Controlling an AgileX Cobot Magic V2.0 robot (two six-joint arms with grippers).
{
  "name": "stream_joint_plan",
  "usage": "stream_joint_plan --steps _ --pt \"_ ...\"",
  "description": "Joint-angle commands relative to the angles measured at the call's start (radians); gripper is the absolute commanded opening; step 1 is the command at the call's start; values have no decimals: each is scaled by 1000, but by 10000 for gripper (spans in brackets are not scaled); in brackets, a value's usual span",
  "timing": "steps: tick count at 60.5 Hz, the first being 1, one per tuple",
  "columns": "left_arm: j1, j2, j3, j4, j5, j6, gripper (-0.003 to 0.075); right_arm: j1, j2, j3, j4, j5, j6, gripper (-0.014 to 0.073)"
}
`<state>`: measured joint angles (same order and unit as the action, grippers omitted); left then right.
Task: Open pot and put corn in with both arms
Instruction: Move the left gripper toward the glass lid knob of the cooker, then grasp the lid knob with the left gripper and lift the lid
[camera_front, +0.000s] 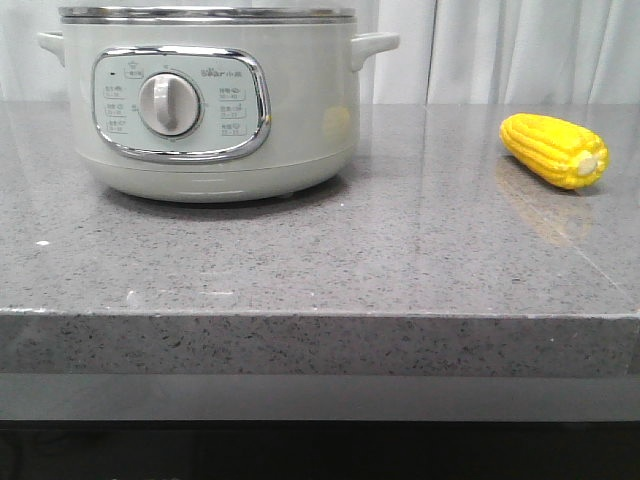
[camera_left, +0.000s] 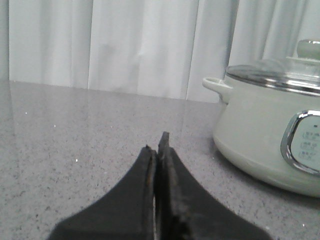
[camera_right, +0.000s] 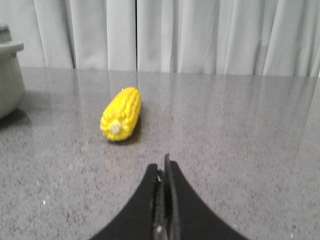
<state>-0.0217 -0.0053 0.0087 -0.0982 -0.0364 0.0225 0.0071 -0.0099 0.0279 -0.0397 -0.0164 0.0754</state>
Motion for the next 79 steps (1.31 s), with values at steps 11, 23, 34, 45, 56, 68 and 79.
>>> stream_joint_plan --steps 11,23,34,45,56,68,79 --pt "-1 -15 -99 -12 -97 1 -20 -4 -21 -131 10 -127 -1 -67" --pt "-1 30 -356 -12 86 1 -20 -4 3 -334 10 -3 -1 -67" --pt "-1 154 -596 -12 264 1 -20 -4 111 -552 10 226 -1 -67" --pt "-1 306 -780 -12 485 1 -20 -4 261 -719 10 470 -1 -67" --pt "-1 402 -784 -12 538 1 -20 -4 401 -758 10 656 -1 -67" --pt "-1 455 -743 -12 508 1 -20 -4 506 -758 10 689 -1 -67" --pt "-1 482 -728 -12 510 1 14 -4 548 -758 10 689 -6 -17"
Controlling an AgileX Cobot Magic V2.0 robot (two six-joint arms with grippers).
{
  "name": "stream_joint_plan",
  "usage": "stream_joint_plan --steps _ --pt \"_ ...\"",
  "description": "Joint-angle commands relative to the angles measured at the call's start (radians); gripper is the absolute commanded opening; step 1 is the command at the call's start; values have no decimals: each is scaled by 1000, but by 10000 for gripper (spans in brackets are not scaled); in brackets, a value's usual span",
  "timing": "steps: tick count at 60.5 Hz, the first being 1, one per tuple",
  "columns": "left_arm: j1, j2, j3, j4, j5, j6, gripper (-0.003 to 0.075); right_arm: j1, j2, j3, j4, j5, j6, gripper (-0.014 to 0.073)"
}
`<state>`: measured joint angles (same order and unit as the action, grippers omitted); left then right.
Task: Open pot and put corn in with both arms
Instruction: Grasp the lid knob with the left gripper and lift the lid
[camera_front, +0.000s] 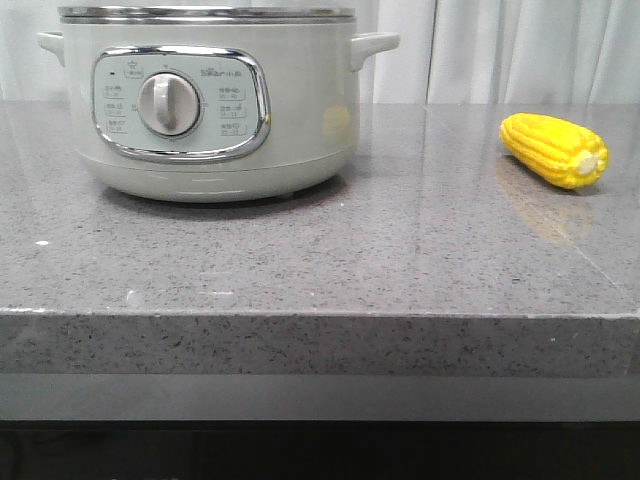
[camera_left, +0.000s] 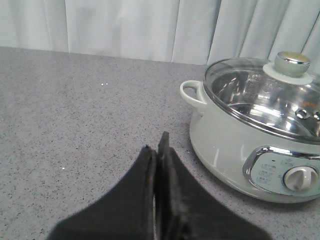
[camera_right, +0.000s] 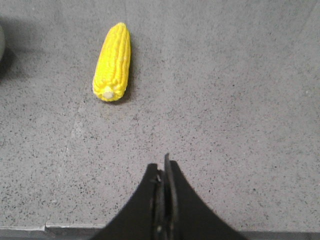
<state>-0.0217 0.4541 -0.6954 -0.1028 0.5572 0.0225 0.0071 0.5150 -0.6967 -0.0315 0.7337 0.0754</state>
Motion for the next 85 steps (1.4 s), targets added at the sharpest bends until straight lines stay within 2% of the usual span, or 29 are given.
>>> stream_joint_plan --steps 1,5,13,15,18,25,38,59,69,85 --pt "-1 25 -24 -8 -84 1 29 -4 26 -34 2 -61 -6 0" --pt "-1 30 -24 -3 -86 1 139 -4 32 -34 2 -61 -6 120" --pt "-1 45 -24 -3 -93 1 476 -4 32 -34 2 -60 -6 391" --pt "-1 49 -24 -3 -97 1 537 -4 32 -34 2 -60 -6 448" --pt "-1 55 -24 -3 -114 1 581 -4 32 -34 2 -58 -6 499" --pt "-27 102 -45 -9 -142 4 585 -4 32 -34 2 -57 -5 521" --pt "-217 260 -148 -9 -209 31 585 -4 32 -34 10 -53 -5 521" --pt "-452 577 -307 -9 -437 31 585 -4 32 -34 11 -54 -5 521" --pt "-487 723 -405 -12 -508 31 585 -4 32 -34 11 -54 -5 521" --pt "-465 945 -606 -51 -514 29 585 -4 32 -34 11 -54 -5 521"
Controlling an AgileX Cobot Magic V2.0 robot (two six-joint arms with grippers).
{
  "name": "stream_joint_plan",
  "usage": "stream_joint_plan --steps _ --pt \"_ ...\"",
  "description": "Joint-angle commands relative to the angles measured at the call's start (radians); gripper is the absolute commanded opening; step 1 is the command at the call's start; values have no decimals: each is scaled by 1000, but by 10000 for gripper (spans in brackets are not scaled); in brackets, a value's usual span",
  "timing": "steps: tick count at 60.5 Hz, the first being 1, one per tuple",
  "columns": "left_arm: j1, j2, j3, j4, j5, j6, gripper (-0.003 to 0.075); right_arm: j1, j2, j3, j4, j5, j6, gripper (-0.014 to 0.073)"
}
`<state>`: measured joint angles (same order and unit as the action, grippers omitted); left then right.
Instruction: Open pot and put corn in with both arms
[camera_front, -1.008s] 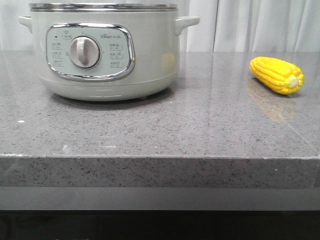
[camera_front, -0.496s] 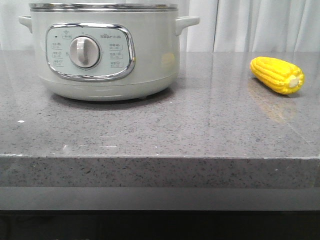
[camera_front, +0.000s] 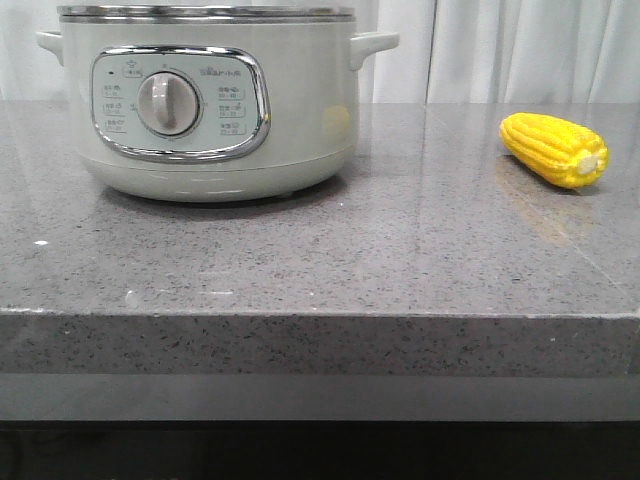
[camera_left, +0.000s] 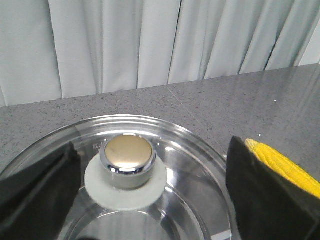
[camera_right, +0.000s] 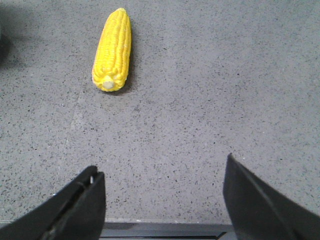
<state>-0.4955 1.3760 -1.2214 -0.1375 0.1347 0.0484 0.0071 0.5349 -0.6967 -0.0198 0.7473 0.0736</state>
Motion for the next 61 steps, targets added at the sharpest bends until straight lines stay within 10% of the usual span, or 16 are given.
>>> stream_joint_plan --steps 1,22,61 --pt "11 37 -93 -22 -92 1 585 -4 12 -34 -1 -67 -3 521" --pt "14 189 -178 -32 -135 1 568 -4 12 -34 9 -68 -3 521" --pt "21 247 -178 -41 -155 1 251 -4 12 -34 20 -63 -3 521"
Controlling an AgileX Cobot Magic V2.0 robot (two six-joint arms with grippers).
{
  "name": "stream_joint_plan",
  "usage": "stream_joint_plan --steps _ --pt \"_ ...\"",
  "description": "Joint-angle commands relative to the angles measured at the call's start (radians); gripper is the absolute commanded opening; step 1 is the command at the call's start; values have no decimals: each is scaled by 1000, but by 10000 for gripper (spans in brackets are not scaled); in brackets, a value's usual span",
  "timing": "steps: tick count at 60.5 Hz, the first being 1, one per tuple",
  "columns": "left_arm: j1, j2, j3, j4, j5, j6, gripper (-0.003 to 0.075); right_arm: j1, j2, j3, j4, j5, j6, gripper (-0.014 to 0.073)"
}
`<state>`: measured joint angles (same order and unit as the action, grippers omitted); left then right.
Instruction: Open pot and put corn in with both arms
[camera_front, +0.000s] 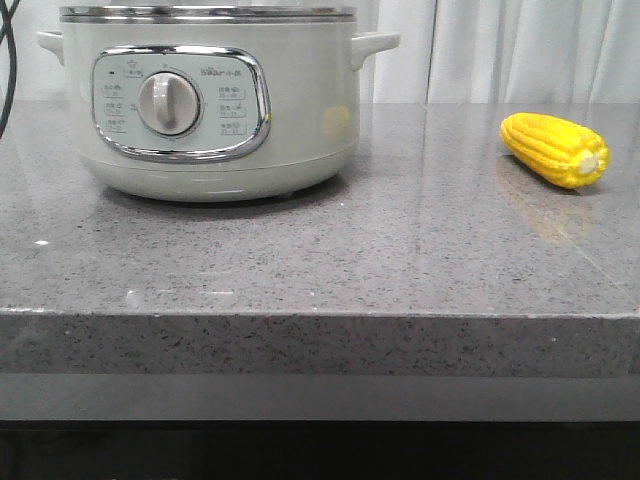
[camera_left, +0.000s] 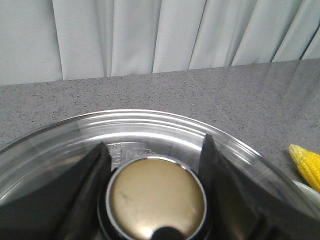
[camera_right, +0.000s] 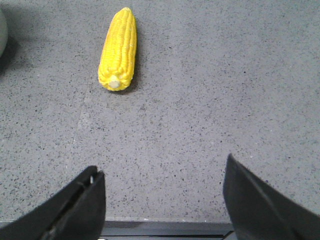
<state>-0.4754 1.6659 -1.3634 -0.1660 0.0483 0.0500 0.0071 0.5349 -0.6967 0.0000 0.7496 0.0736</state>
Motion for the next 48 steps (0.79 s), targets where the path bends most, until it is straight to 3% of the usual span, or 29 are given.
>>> stream_joint_plan --steps 1,11,26,48 --pt "1 -43 -36 -12 -68 -1 235 -4 12 -34 0 -66 -3 521" --pt "1 -45 -36 -12 -79 -1 151 -4 12 -34 9 -67 -3 521" --pt "1 -87 -106 -12 -72 -1 150 -4 12 -34 54 -68 -3 521" --pt "1 -261 -206 32 66 -1 150 -4 18 -36 90 -67 -19 521"
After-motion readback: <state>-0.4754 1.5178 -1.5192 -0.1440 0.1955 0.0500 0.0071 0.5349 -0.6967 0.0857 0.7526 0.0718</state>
